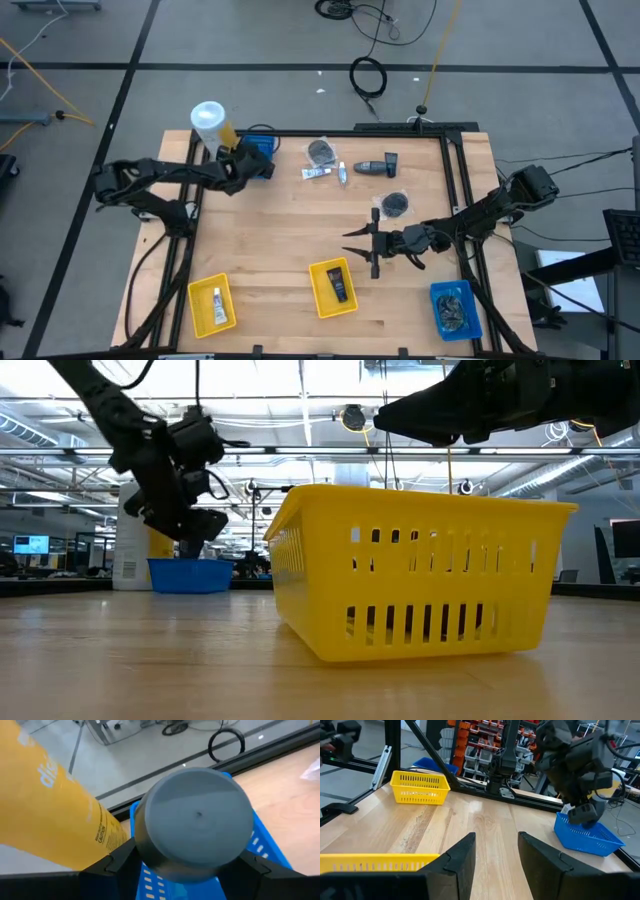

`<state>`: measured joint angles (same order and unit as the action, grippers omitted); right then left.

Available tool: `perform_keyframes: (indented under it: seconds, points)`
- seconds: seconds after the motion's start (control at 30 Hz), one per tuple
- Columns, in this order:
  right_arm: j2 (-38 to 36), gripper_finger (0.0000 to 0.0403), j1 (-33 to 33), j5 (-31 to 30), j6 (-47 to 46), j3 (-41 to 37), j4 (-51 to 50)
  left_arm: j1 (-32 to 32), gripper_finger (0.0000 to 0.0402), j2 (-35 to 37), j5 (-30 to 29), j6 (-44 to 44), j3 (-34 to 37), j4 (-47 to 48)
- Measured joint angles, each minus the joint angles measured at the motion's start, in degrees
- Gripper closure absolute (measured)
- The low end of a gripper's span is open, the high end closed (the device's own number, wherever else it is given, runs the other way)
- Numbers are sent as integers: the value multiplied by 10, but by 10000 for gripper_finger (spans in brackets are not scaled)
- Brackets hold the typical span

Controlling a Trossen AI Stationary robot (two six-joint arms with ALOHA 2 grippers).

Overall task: Pick & Place Travel size toiletries
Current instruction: Put the black deodorant into the top blue bin

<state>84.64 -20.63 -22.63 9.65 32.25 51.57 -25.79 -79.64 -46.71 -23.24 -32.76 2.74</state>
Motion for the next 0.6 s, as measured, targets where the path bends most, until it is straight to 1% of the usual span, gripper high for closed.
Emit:
perform_keyframes:
  seconds: [0.13,0.23,0.4,0.6]
  points:
    - [0,264,0,0,0,0,0,-13,185,0,30,23,36,-87]
    - [0,264,0,0,0,0,0,-30,185,0,63,26,50,-125]
    - [0,264,0,0,0,0,0,-54,185,0,99,20,56,-122]
    - [0,264,0,0,0,0,0,-62,185,0,105,30,68,-118]
